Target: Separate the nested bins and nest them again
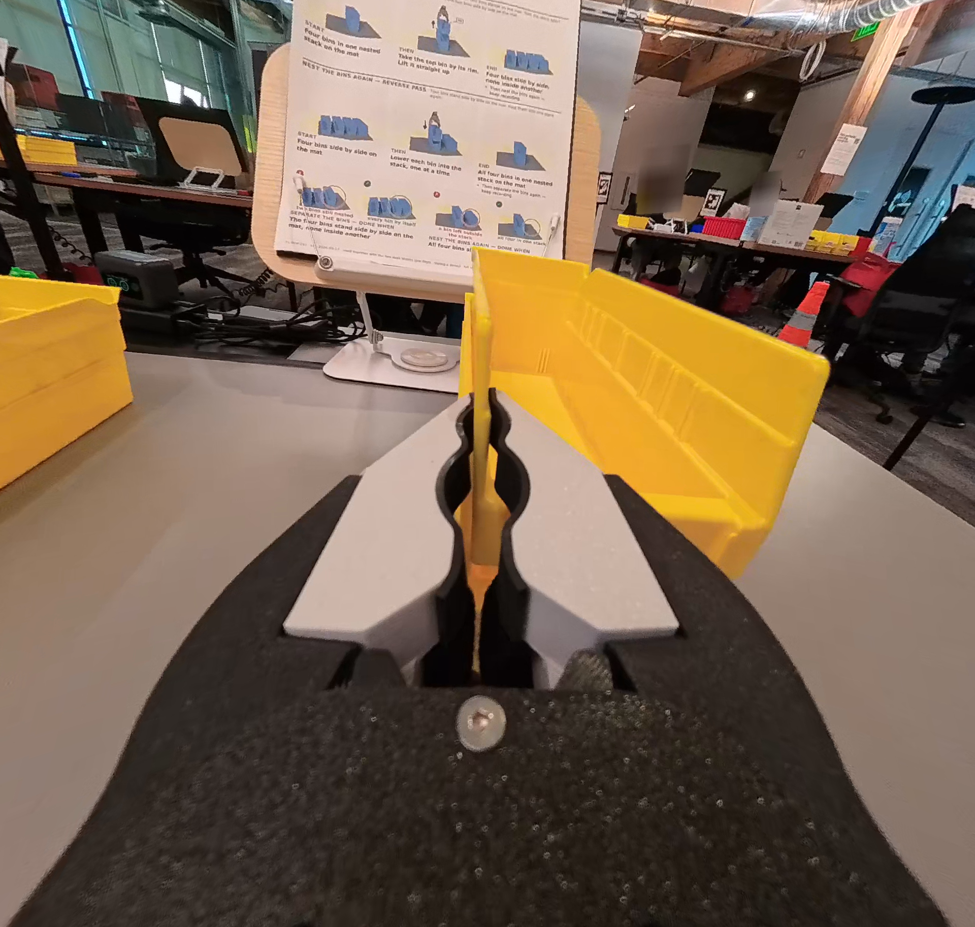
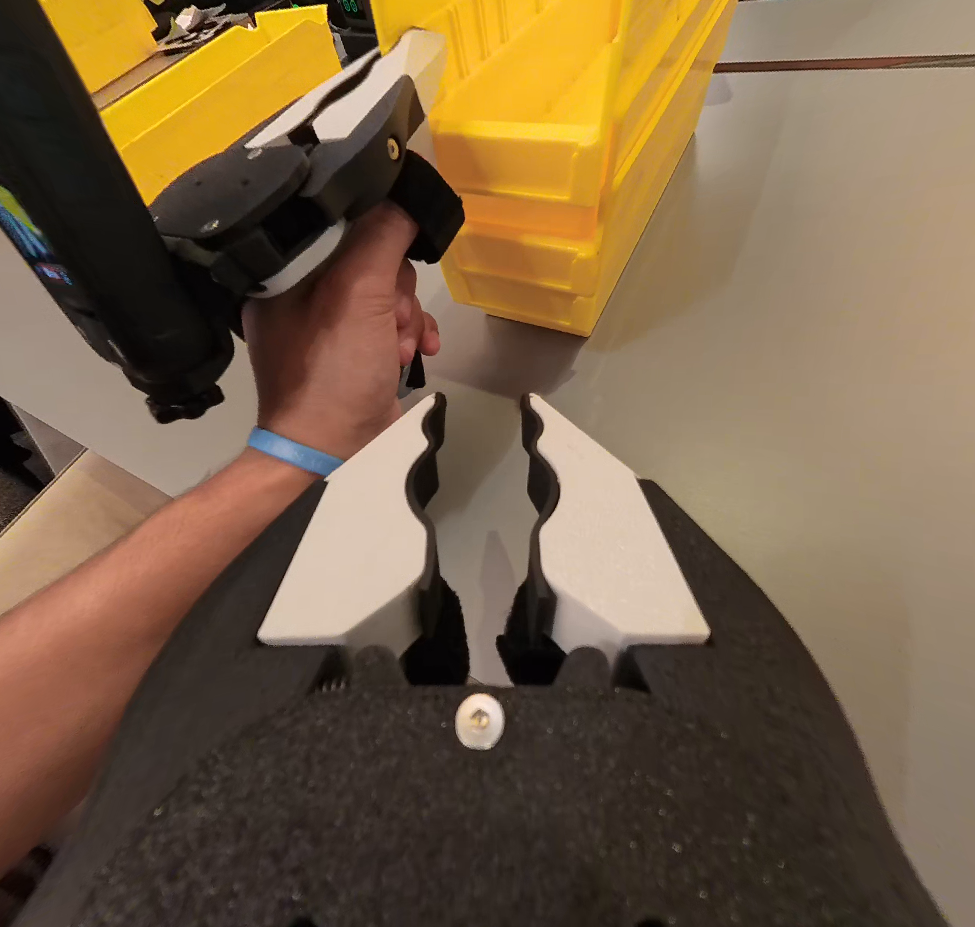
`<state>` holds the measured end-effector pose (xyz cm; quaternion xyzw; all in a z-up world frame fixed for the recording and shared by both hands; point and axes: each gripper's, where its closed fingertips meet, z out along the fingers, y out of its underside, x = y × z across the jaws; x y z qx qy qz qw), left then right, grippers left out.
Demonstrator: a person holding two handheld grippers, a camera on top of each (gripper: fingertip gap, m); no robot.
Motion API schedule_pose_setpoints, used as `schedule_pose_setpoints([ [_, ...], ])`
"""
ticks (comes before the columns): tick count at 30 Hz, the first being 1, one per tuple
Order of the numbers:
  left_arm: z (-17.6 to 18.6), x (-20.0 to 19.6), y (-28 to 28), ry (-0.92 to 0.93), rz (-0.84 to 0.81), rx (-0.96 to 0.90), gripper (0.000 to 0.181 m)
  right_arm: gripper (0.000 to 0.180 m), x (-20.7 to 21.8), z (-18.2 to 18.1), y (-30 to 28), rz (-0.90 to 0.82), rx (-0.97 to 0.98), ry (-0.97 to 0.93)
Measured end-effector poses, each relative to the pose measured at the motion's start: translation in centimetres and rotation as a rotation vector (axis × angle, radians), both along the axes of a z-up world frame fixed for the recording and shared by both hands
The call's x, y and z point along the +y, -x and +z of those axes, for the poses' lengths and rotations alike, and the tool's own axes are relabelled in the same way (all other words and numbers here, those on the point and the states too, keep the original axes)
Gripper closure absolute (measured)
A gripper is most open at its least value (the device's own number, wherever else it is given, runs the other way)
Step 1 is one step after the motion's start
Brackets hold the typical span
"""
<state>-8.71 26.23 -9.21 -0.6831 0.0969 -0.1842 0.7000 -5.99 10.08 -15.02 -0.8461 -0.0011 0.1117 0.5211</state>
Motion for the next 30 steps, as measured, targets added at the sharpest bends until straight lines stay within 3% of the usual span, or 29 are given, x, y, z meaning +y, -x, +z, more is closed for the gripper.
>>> schedule_pose_setpoints([
  [13,-0.9,-0.2,-0.2,0.052,-0.016,0.050,0.181,0.151,0.0,-0.1,0.2,0.008,-0.011,0.007],
  [16,-0.5,-1.1,-0.3,0.058,-0.082,0.067,0.161,0.151,0.0,-0.1,0.3,0.008,-0.014,0.006],
  [18,-0.8,-2.0,-0.2,0.083,-0.139,0.095,0.158,0.151,-0.1,-0.2,0.2,0.009,-0.013,0.007],
  [30,0.3,-1.8,0.4,0.061,-0.177,0.158,0.179,0.151,0.0,-0.4,0.9,0.028,-0.039,0.018],
])
